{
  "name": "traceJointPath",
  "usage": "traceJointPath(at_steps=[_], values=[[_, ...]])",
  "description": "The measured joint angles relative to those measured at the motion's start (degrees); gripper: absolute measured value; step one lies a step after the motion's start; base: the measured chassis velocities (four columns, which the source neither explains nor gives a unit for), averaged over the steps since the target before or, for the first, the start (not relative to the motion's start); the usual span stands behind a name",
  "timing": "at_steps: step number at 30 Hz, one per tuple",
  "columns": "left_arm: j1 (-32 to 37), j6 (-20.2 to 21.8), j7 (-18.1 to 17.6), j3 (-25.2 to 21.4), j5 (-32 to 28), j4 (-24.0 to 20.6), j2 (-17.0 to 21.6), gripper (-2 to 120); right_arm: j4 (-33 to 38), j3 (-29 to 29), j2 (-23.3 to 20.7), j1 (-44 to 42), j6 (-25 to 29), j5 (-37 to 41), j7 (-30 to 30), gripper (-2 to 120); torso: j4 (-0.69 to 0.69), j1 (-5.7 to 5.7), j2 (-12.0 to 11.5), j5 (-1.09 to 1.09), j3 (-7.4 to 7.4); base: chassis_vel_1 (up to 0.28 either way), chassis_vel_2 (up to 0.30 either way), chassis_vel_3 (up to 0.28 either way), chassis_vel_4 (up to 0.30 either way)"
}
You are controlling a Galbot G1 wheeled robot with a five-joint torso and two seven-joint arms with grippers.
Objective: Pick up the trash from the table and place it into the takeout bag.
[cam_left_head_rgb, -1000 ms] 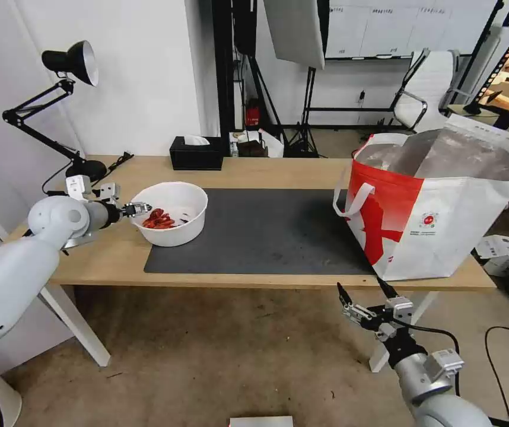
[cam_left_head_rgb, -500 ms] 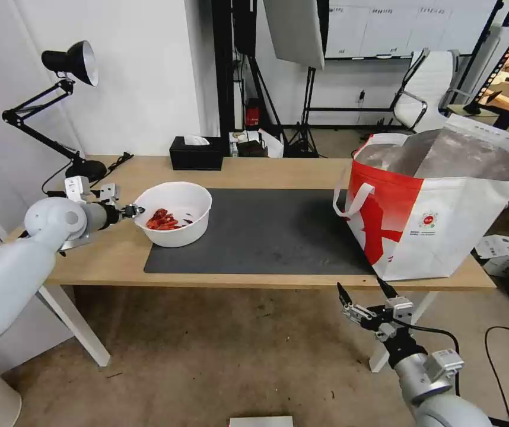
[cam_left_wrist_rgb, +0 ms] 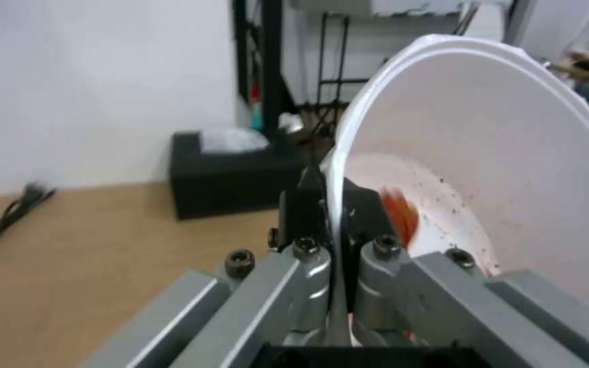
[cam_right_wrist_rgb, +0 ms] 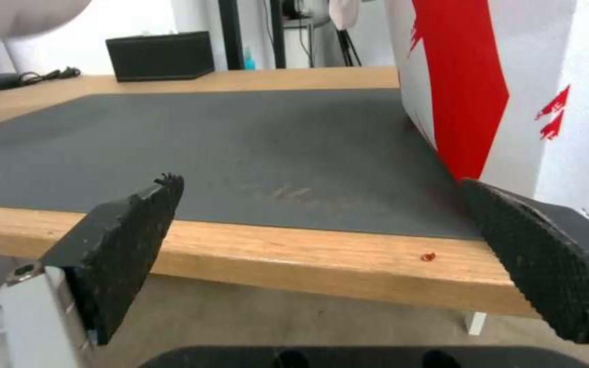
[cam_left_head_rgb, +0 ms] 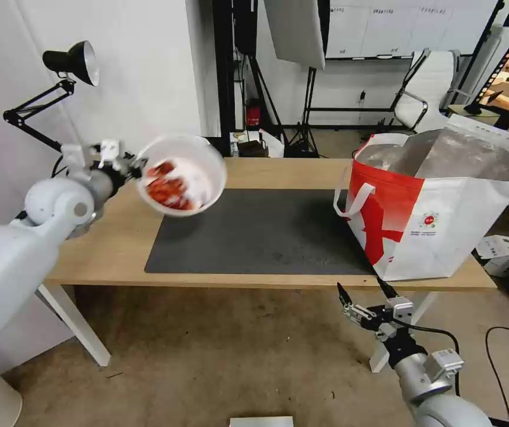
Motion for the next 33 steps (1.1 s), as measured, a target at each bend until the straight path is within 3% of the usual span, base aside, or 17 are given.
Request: traceJointPath(at_steps=[7, 14, 18, 19, 22, 23, 26, 27, 29, 30, 33], values=[[-9.26, 1.5, -2.73, 7.11, -4.23, 0.73, -4.81, 0, 0.0, 0.0, 0.0, 0.0, 0.0, 0.0, -0.01, 100, 0.01, 0.0, 0.0, -0.02, 0.0, 0.0, 0.0, 0.0, 0.0], [-14.78, 2.6, -3.92, 10.56, -6.78, 3.03, -9.76, 0, 0.0, 0.0, 0.0, 0.0, 0.0, 0.0, 0.0, 100, 0.02, 0.0, 0.0, -0.01, 0.01, 0.0, 0.0, 0.0, 0.0], [-23.29, 2.84, -5.19, 15.14, -8.74, 8.44, -19.31, 0, -0.01, 0.0, 0.0, 0.0, 0.0, 0.0, -0.01, 100, 0.01, 0.01, -0.01, -0.01, 0.01, 0.0, 0.0, 0.0, 0.0], [-23.29, 2.84, -5.19, 15.14, -8.74, 8.44, -19.31, 0, -0.01, 0.0, 0.0, 0.0, 0.0, 0.0, -0.01, 100, 0.01, 0.01, -0.01, -0.01, 0.01, 0.0, 0.0, 0.0, 0.0], [-28.13, 2.91, -6.07, 16.97, -10.01, 13.73, -26.91, 0, 0.0, 0.0, 0.0, 0.0, 0.0, 0.0, 0.0, 100, -0.02, 0.01, -0.01, 0.02, 0.01, 0.0, 0.0, 0.0, 0.0], [-28.13, 2.91, -6.07, 16.97, -10.01, 13.73, -26.91, 0, 0.0, 0.0, 0.0, 0.0, 0.0, 0.0, 0.0, 100, -0.02, 0.01, -0.01, 0.02, 0.01, 0.0, 0.0, 0.0, 0.0], [-31.64, 3.15, -6.38, 18.14, -10.28, 20.2, -34.24, 0, 0.0, 0.0, 0.0, 0.0, 0.0, 0.0, 0.0, 100, 0.01, 0.0, -0.01, 0.01, 0.0, 0.0, 0.0, 0.0, 0.0], [-31.64, 3.15, -6.38, 18.14, -10.28, 20.2, -34.24, 0, 0.0, 0.0, 0.0, 0.0, 0.0, 0.0, 0.0, 100, 0.01, 0.0, -0.01, 0.01, 0.0, 0.0, 0.0, 0.0, 0.0], [-33.59, 4.18, -6.28, 18.83, -9.87, 25.71, -39.16, 0, 0.0, 0.0, 0.0, 0.0, 0.0, 0.0, 0.0, 100, 0.0, 0.01, -0.01, 0.0, 0.01, 0.0, 0.0, 0.0, 0.0], [-33.59, 4.18, -6.28, 18.83, -9.87, 25.71, -39.16, 0, 0.0, 0.0, 0.0, 0.0, 0.0, 0.0, 0.0, 100, 0.0, 0.01, -0.01, 0.0, 0.01, 0.0, 0.0, 0.0, 0.0], [-35.93, 6.5, -5.18, 19.19, -9.27, 32.82, -46.47, 0, 0.0, 0.0, 0.0, 0.0, 0.0, 0.0, 0.0, 100, -0.01, 0.01, -0.01, 0.02, 0.0, 0.0, 0.0, 0.0, 0.0]])
